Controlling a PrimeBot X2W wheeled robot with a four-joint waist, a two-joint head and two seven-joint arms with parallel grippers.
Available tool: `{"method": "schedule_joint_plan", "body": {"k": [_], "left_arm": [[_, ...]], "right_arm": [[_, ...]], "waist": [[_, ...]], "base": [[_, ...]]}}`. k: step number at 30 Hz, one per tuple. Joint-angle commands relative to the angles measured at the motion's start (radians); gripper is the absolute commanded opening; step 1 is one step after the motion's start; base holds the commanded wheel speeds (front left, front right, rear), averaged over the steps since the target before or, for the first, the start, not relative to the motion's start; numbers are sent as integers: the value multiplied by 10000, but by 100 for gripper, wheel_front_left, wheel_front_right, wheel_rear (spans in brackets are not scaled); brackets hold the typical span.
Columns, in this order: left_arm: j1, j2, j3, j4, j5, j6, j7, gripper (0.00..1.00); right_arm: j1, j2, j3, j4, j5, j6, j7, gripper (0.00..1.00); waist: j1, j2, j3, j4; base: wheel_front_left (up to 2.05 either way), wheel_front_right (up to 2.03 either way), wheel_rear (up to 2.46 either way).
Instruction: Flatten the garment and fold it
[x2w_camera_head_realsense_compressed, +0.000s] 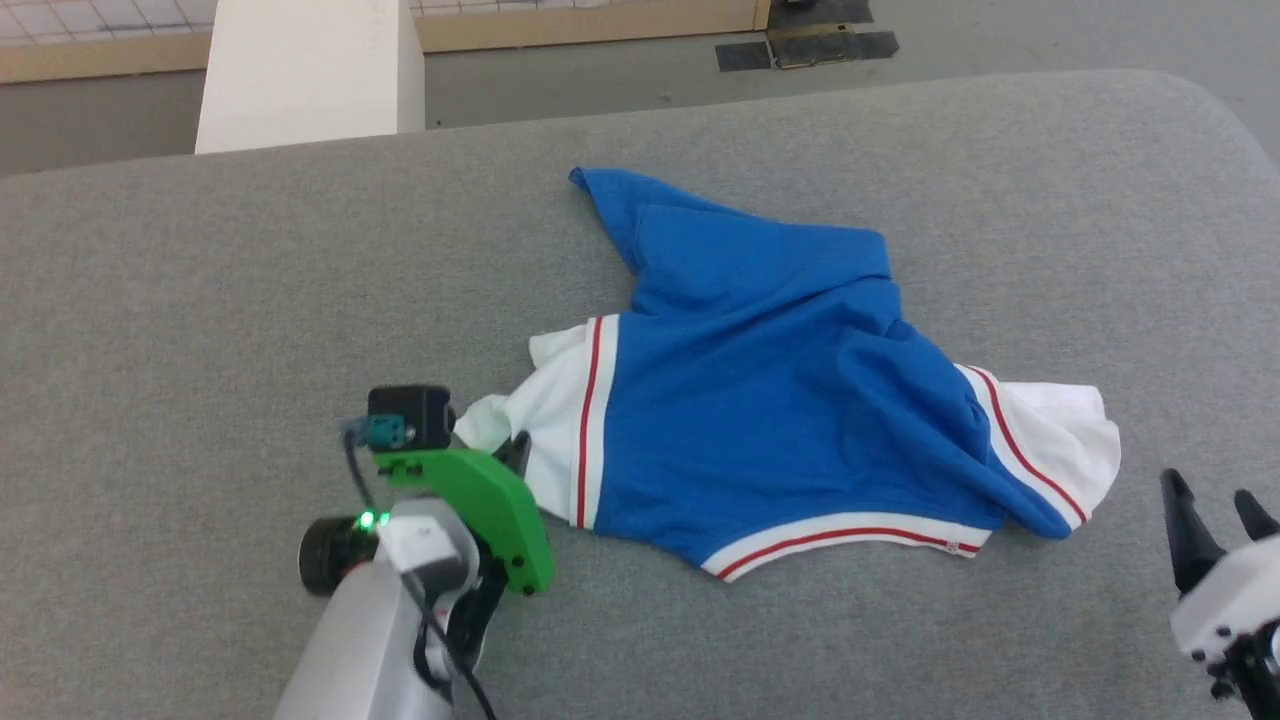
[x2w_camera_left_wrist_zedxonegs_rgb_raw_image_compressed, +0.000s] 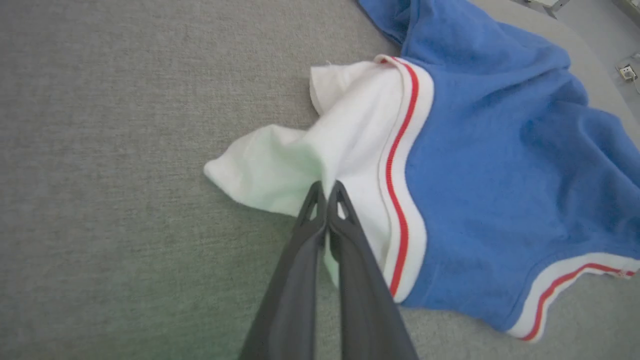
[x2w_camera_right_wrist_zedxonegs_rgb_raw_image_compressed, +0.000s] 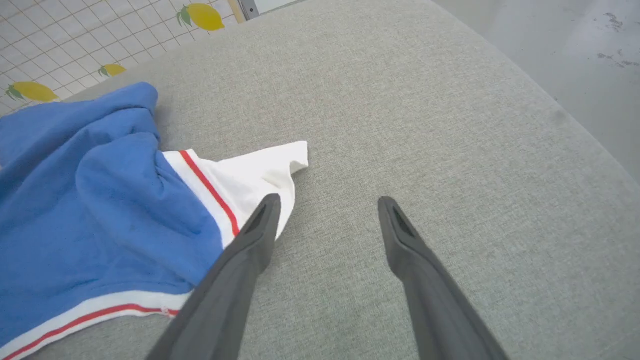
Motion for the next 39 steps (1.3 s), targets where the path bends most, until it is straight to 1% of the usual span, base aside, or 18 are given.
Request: {"method": "schedule_joint_plan", "body": {"k": [1, 3, 6, 10, 15, 16, 17, 18, 19, 22, 25, 26, 29, 32, 35, 36, 38, 39], "left_arm": [[374, 22, 81, -283, -140, 90, -71, 0], [728, 29, 71, -734, -202, 139, -48, 0], [1043, 27, -1, -1246, -243, 220, 53, 0], [1125, 33, -104, -1588, -225, 284, 150, 0], [1074, 72, -207, -1774, -176, 321, 265, 0], [1054, 82, -232, -1799, -163, 321, 281, 0], [1042, 92, -248, -1807, -154, 323, 294, 0], [1027, 100, -264, -1810, -149, 324, 302, 0], [1017, 102, -272, -1812, -148, 327, 299, 0], [1008, 96, -270, -1801, -203, 317, 237, 0], [1029, 66, -175, -1857, -395, 262, 25, 0], [998, 7, 30, -2037, -804, 169, -222, 0], [695, -67, 436, -2368, -1622, -10, -453, 0], [-92, 48, 816, -2593, -2011, -185, -429, 0], [-1411, 427, 1169, -2530, -2133, -282, -174, 0], [-1936, 705, 1206, -2386, -1981, -315, -34, 0], [-2905, 951, 1392, -2124, -1972, -326, 94, 0], [-3327, 1150, 1382, -2011, -1788, -325, 152, 0]], "right_arm": [[-381, 16, 68, -60, -233, -13, 366, 100], [-729, -8, 96, -46, -584, -13, 946, 100], [-1290, -254, 201, 319, -997, -13, 1926, 100], [-1949, -449, 218, 922, -1440, -13, 2525, 100], [-2478, -548, 511, 1899, -1614, -13, 2814, 100], [-2535, -548, 566, 2104, -1588, -13, 2901, 91], [-2583, -551, 612, 2224, -1562, -13, 2916, 33], [-2624, -579, 688, 2370, -1522, -13, 2799, 7], [-2647, -614, 746, 2478, -1487, -13, 2698, 0], [-2746, -761, 867, 2680, -1245, -13, 2370, 0], [-2785, -962, 1055, 2510, -953, -13, 2225, 0], [-2925, -1005, 1185, 2089, -378, -13, 2338, 0], [-3308, -1035, 1276, 1340, 605, -13, 2670, 0], [-4044, -864, 1183, 800, 1782, -13, 3164, 0], [-5118, -862, 1190, 494, 2436, -13, 3595, 0], [-5568, -827, 1195, 485, 2595, -13, 3710, 0], [-6420, -738, 1156, 559, 2826, -13, 3839, 0], [-6813, -693, 1120, 623, 2898, -13, 3881, 0]], "waist": [[0, -1, 123, 118], [0, -1, 245, 244], [0, -1, 433, 433], [0, -1, 649, 555], [0, -1, 852, 619], [0, -1, 892, 631], [0, -1, 908, 636], [0, -1, 921, 646], [0, -1, 924, 652], [0, -1, 842, 643], [0, -1, 601, 609], [0, -1, 379, 570], [0, -1, 86, 550], [0, -1, -200, 573], [0, -1, -433, 633], [0, -1, -516, 650], [0, -1, -621, 678], [0, -1, -661, 690]], "base": [[0, 0, 0], [0, 0, 0], [0, 0, 0], [0, 0, 0], [0, 0, 0], [0, 0, 0], [0, 0, 0], [0, 0, 0], [0, 0, 0], [0, 0, 0], [0, 0, 0], [0, 0, 0], [0, 0, 0], [0, 0, 0], [0, 0, 0], [0, 0, 0], [0, 0, 0], [0, 0, 0]]}}
